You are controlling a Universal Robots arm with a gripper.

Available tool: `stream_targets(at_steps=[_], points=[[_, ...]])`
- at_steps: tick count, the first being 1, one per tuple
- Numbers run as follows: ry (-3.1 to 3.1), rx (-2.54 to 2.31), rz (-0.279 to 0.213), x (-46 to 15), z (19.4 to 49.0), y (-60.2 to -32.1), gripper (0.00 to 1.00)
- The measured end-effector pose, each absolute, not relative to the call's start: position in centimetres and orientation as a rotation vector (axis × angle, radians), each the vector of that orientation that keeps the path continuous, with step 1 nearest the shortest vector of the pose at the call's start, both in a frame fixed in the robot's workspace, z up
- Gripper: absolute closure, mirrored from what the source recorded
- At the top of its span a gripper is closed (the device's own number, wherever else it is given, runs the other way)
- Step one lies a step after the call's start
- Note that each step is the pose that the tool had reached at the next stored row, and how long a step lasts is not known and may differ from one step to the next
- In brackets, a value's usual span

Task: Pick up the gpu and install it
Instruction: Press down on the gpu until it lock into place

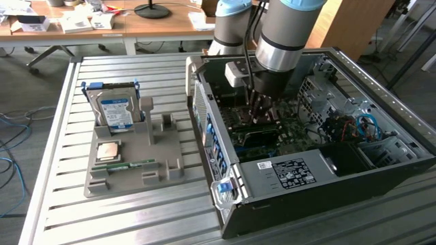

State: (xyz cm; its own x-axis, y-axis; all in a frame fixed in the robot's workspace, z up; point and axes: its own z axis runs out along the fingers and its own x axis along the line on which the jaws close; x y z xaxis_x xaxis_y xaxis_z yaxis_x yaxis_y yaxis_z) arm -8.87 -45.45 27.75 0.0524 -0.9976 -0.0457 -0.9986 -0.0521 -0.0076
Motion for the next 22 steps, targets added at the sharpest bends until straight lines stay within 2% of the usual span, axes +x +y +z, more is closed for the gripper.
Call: stream_targets(at_steps=[22], points=[[2.137, -2.252, 0.043, -9.1, 26.3, -45.7, 0.89]])
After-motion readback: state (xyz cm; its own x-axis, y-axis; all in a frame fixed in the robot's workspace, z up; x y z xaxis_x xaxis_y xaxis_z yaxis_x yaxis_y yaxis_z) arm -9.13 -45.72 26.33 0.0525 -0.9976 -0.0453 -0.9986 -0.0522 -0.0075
